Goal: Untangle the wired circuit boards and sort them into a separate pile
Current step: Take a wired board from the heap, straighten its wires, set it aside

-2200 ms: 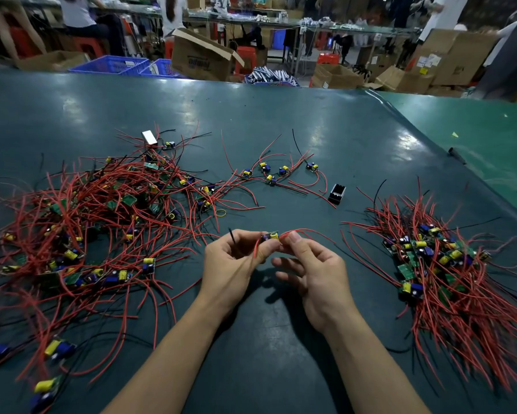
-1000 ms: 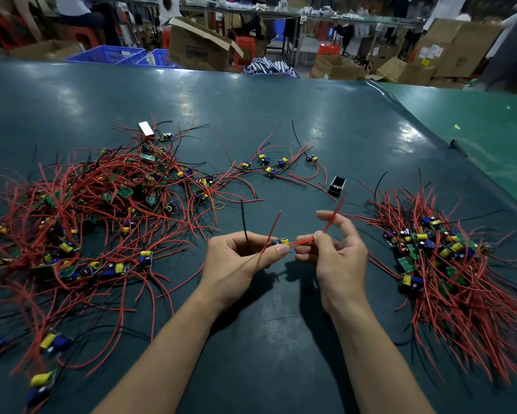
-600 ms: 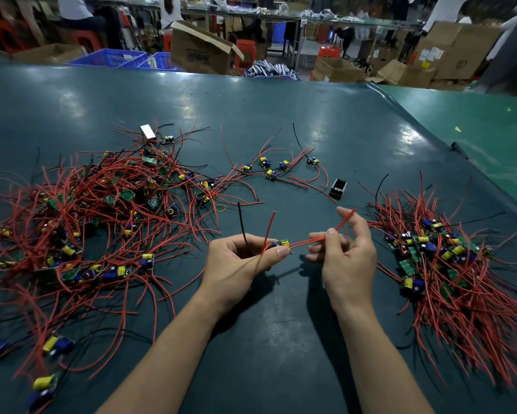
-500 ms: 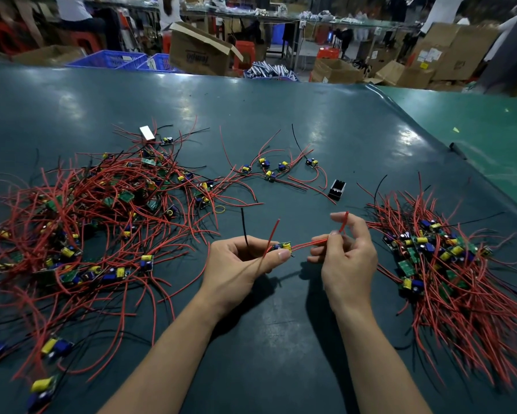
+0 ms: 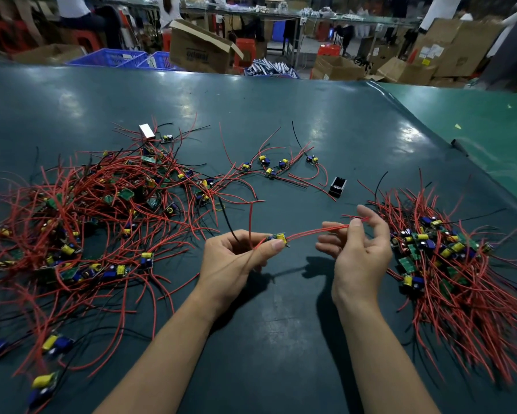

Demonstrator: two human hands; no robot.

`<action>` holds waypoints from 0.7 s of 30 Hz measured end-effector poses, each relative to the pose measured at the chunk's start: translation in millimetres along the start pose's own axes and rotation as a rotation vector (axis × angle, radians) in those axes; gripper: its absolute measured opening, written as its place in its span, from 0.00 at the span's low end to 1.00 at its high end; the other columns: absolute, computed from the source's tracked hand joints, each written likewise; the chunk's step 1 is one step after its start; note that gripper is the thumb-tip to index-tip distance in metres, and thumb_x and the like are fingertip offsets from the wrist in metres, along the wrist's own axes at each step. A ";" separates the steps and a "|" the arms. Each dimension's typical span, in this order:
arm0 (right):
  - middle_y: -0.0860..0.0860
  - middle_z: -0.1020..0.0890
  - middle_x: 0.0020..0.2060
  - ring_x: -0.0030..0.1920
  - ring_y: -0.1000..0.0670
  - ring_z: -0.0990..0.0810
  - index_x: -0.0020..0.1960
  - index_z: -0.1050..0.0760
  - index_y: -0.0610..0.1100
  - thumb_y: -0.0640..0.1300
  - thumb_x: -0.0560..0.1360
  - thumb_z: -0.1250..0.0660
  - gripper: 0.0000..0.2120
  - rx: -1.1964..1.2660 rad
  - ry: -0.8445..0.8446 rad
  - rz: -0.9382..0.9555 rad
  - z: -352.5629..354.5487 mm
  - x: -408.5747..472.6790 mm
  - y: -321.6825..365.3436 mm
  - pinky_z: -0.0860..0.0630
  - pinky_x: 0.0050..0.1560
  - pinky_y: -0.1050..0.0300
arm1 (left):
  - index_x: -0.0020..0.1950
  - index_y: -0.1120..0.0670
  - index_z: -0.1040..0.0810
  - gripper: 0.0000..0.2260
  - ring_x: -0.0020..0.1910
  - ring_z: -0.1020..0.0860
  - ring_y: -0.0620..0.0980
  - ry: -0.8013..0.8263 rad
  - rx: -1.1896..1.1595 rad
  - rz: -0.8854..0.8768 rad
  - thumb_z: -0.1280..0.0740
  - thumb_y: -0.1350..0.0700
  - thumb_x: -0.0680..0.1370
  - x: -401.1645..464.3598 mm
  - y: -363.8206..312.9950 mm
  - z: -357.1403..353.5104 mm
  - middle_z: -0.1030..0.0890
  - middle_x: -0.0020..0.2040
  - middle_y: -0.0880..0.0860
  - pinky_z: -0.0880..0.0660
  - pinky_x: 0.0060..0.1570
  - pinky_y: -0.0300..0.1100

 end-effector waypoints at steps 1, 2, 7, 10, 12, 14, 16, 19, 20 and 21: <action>0.44 0.16 0.35 0.27 0.49 0.20 0.63 0.32 0.41 0.41 0.84 0.43 0.10 0.094 0.018 -0.108 -3.5 -0.7 -8.8 0.23 0.26 0.59 | 0.39 0.57 0.15 0.13 0.27 0.28 0.43 -0.030 -0.035 0.001 0.21 0.52 0.60 1.9 0.7 3.3 0.19 0.30 0.50 0.31 0.28 0.33; 0.43 0.16 0.36 0.28 0.48 0.19 0.62 0.32 0.39 0.44 0.83 0.41 0.11 0.156 0.064 -0.235 -11.5 -5.4 -19.6 0.23 0.25 0.60 | 0.39 0.57 0.15 0.13 0.26 0.29 0.44 -0.064 -0.087 0.005 0.21 0.52 0.60 3.9 1.7 6.9 0.20 0.30 0.50 0.31 0.28 0.33; 0.48 0.20 0.30 0.25 0.53 0.24 0.53 0.23 0.43 0.44 0.78 0.33 0.06 0.058 0.382 -0.435 -53.0 -43.2 -41.5 0.33 0.21 0.65 | 0.40 0.57 0.15 0.13 0.26 0.29 0.43 -0.073 -0.124 0.009 0.21 0.53 0.60 6.4 4.3 9.6 0.20 0.30 0.50 0.32 0.28 0.32; 0.50 0.26 0.27 0.23 0.55 0.29 0.50 0.20 0.40 0.38 0.79 0.34 0.05 0.046 0.321 -0.350 -48.6 -37.2 -32.6 0.36 0.20 0.66 | 0.41 0.58 0.16 0.15 0.28 0.27 0.43 -0.045 -0.032 0.014 0.21 0.52 0.59 2.8 4.1 5.3 0.19 0.31 0.50 0.30 0.29 0.32; 0.50 0.26 0.25 0.22 0.56 0.30 0.46 0.19 0.38 0.37 0.78 0.34 0.06 0.032 0.254 -0.335 -39.6 -30.5 -30.4 0.37 0.20 0.66 | 0.40 0.58 0.16 0.15 0.28 0.26 0.42 -0.043 -0.006 0.003 0.21 0.52 0.59 2.1 2.6 3.2 0.18 0.32 0.50 0.29 0.29 0.32; 0.51 0.25 0.25 0.22 0.56 0.30 0.43 0.19 0.38 0.37 0.78 0.34 0.07 0.025 0.190 -0.307 -29.7 -24.1 -27.2 0.37 0.20 0.66 | 0.40 0.58 0.16 0.14 0.28 0.27 0.42 -0.058 -0.008 -0.013 0.21 0.52 0.60 2.1 1.4 3.5 0.19 0.31 0.49 0.30 0.29 0.32; 0.51 0.24 0.25 0.22 0.56 0.29 0.42 0.20 0.38 0.37 0.78 0.34 0.07 0.039 0.098 -0.269 -16.7 -15.3 -22.6 0.36 0.20 0.65 | 0.41 0.58 0.16 0.14 0.27 0.28 0.42 -0.068 -0.020 -0.020 0.21 0.52 0.60 2.3 2.3 6.2 0.20 0.29 0.49 0.31 0.28 0.32; 0.52 0.22 0.27 0.24 0.56 0.27 0.42 0.20 0.39 0.37 0.79 0.35 0.08 0.073 -0.037 -0.212 4.7 -2.6 -15.1 0.33 0.22 0.65 | 0.41 0.58 0.15 0.16 0.27 0.28 0.42 -0.065 -0.041 -0.021 0.21 0.51 0.59 3.8 3.3 8.7 0.21 0.29 0.48 0.32 0.28 0.32; 0.51 0.22 0.28 0.26 0.55 0.26 0.44 0.20 0.40 0.37 0.80 0.36 0.08 0.096 -0.065 -0.199 9.1 0.2 -13.5 0.31 0.23 0.65 | 0.40 0.57 0.15 0.16 0.27 0.29 0.42 -0.066 -0.041 -0.023 0.21 0.50 0.59 4.9 3.5 9.3 0.21 0.29 0.48 0.32 0.28 0.32; 0.49 0.21 0.31 0.28 0.54 0.23 0.46 0.21 0.40 0.37 0.81 0.38 0.08 0.131 -0.086 -0.191 12.0 2.5 -12.7 0.29 0.24 0.64 | 0.40 0.57 0.16 0.15 0.26 0.29 0.42 -0.079 -0.056 -0.027 0.21 0.50 0.59 6.0 3.4 10.9 0.20 0.30 0.48 0.32 0.27 0.32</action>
Point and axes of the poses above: each hand's wrist, its own x-axis towards the middle knuckle, its own z-axis out of the back of the hand, y = z × x, the point moved 10 cm from there along x, towards the middle knuckle
